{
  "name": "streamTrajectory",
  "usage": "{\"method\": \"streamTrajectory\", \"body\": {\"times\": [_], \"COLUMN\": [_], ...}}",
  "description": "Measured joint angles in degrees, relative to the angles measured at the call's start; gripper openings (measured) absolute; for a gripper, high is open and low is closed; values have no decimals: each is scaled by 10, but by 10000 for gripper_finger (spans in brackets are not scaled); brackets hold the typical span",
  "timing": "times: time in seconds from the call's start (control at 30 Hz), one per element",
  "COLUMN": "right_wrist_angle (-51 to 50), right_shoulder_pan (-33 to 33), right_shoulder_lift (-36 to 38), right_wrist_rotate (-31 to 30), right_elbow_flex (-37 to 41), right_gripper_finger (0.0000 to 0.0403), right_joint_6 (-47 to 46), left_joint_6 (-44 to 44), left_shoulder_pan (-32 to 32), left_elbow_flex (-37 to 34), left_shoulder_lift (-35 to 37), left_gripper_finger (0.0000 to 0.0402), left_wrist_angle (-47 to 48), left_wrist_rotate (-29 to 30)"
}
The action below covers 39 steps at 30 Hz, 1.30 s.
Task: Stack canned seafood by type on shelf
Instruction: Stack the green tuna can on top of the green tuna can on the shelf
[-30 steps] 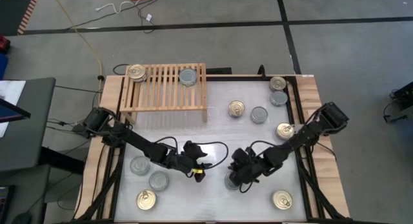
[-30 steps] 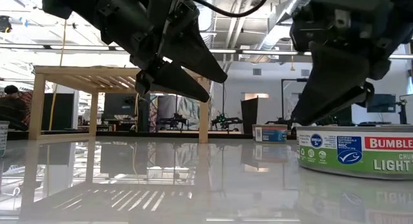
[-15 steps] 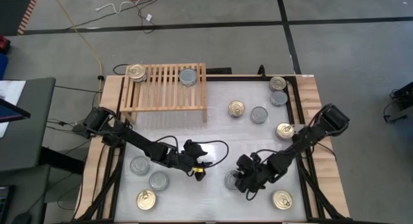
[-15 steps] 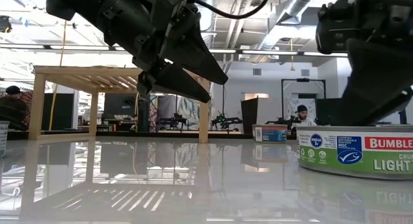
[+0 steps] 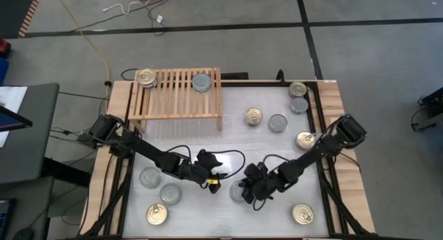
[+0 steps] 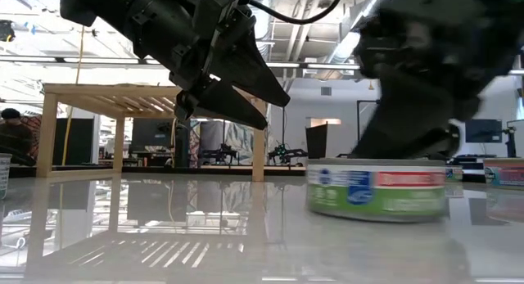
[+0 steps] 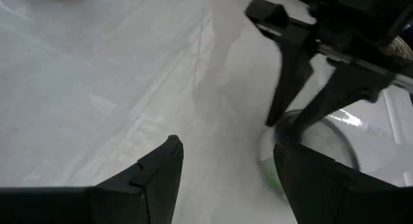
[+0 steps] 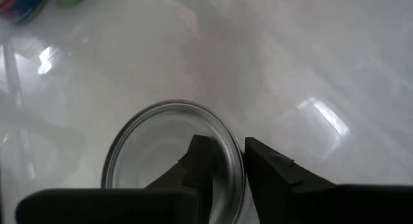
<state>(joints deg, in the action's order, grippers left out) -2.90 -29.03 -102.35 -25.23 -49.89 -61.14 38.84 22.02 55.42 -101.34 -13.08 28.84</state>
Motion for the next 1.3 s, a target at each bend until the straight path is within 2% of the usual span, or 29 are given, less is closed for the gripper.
{"method": "streamTrajectory", "body": {"times": [0.23, 0.43, 0.7, 1.03, 1.2, 1.3], "right_wrist_angle": [-12, -8, -29, -126, -243, -310], "right_shoulder_pan": [66, 96, 84, 55, 24, -26], "right_shoulder_lift": [0, 1, 54, 106, 106, 106], "right_wrist_rotate": [-10, -11, -5, -12, -17, -54], "right_elbow_flex": [1, 1, 6, 3, 3, 10], "right_gripper_finger": [109, 109, 109, 109, 109, 109], "right_joint_6": [17, 28, 91, 89, -16, -122], "left_joint_6": [9, 32, 37, 56, 74, 80], "left_shoulder_pan": [0, 0, 0, -13, -24, -26], "left_elbow_flex": [0, 0, 0, 0, 0, 0], "left_shoulder_lift": [0, 0, 0, 0, 0, 0], "left_gripper_finger": [230, 230, 230, 230, 230, 230], "left_wrist_angle": [2, 3, 9, 8, 8, 13], "left_wrist_rotate": [-19, -20, -21, -20, -43, -65]}}
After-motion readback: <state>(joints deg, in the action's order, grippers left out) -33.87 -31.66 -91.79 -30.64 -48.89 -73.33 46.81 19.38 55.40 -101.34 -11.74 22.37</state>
